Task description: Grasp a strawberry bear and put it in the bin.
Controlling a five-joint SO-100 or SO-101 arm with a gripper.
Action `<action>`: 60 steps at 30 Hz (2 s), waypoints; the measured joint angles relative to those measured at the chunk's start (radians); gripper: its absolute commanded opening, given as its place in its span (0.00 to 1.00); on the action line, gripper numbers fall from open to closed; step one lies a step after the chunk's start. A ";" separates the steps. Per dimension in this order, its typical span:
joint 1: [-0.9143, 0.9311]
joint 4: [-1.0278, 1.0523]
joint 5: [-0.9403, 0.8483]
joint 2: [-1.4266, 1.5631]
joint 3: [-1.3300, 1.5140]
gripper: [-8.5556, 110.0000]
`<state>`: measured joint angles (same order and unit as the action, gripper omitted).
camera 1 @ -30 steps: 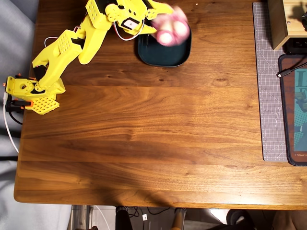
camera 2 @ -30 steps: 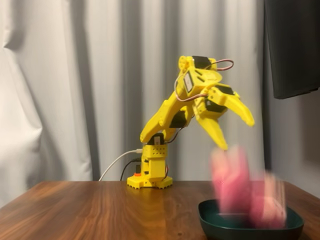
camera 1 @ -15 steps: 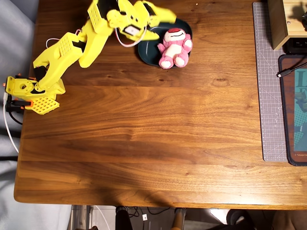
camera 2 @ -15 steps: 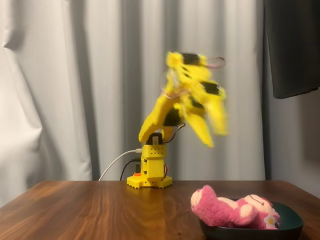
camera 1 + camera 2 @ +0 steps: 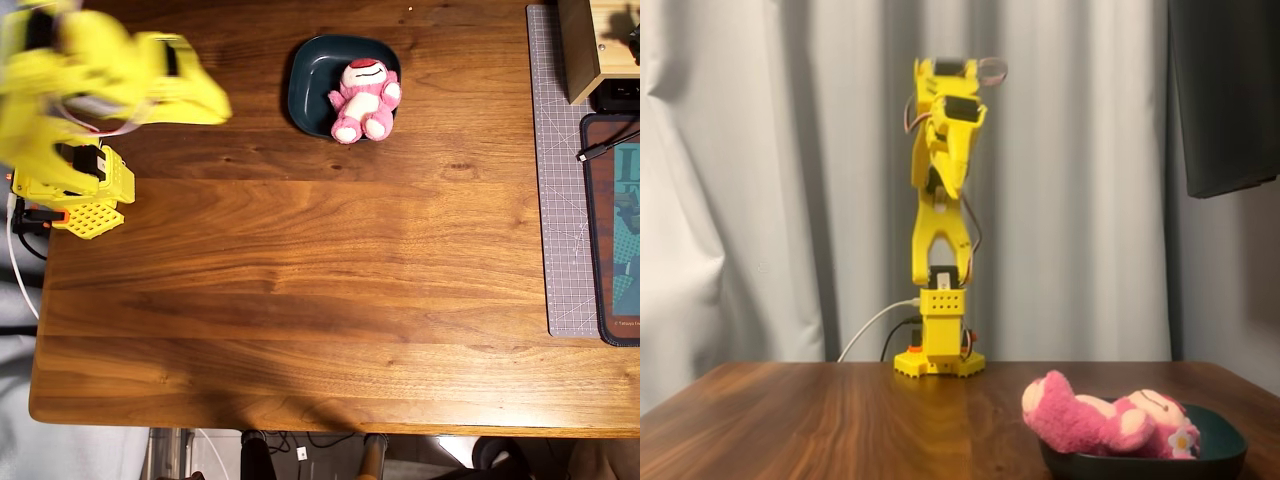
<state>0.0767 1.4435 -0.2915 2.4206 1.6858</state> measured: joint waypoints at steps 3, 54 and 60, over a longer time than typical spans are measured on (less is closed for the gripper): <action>0.041 -0.267 0.000 0.515 0.482 0.07; -0.132 -0.198 0.137 0.933 1.397 0.07; -0.132 -0.198 0.137 0.933 1.397 0.07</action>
<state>-0.0552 1.2456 -0.1549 3.3533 3.0833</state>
